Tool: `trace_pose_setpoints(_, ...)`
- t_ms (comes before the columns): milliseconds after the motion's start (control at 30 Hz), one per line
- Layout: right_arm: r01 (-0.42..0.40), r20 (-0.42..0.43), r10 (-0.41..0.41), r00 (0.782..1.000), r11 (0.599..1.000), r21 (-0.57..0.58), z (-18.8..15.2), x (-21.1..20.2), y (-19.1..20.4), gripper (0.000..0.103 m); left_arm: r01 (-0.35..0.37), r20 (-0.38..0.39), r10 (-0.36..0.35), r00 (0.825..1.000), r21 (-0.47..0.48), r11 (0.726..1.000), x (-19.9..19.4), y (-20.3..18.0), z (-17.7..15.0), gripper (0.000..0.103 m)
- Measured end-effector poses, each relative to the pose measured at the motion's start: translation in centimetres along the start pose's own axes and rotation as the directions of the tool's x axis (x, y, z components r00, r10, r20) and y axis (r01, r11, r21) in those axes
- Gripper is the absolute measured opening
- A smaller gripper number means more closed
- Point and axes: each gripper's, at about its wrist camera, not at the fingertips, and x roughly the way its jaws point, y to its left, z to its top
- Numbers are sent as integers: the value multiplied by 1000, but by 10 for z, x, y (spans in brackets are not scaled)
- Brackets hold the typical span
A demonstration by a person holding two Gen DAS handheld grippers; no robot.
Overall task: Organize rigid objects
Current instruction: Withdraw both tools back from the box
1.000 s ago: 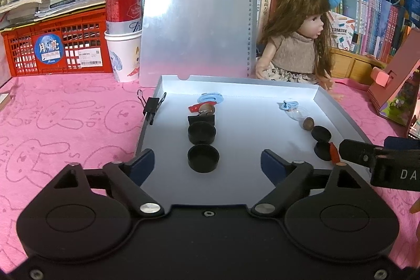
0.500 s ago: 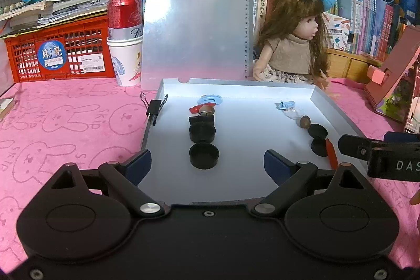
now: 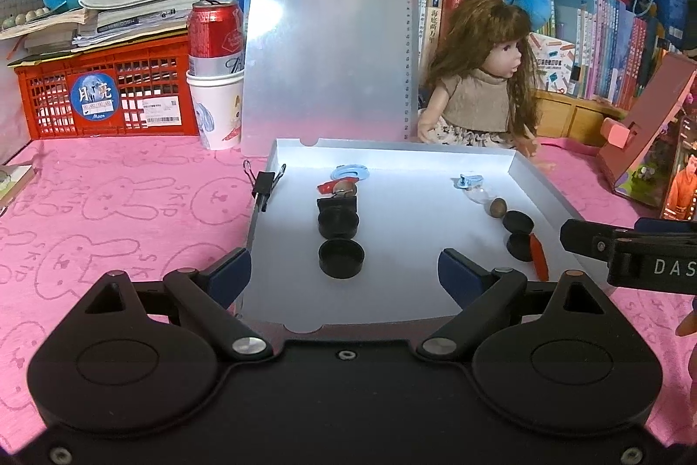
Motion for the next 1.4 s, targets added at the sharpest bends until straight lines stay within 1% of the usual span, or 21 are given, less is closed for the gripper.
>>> trace_pose_setpoints(200,3,18,-3,1000,1000,-8,1,-11,1,103,5,9,-5,1000,-2,1000,-12,0,0,93)
trace_pose_setpoints(300,32,36,-31,999,999,-30,1,-21,4,103,17,16,-17,1000,-4,1000,-21,1,-1,93)
trace_pose_setpoints(467,36,61,-33,998,999,-34,-2,-36,4,103,21,32,-21,999,18,1000,-39,-2,-5,93)
trace_pose_setpoints(700,38,80,-35,996,998,-46,-17,-51,5,103,27,29,-28,999,33,999,-57,-5,-23,93)
trace_pose_setpoints(1067,24,75,-18,997,997,-77,-44,-67,10,103,26,6,-27,1000,30,999,-68,-7,-53,93)
trace_pose_setpoints(1400,24,37,-22,999,999,-46,-68,-64,7,103,4,-3,-4,1000,15,1000,-69,-8,-76,93)
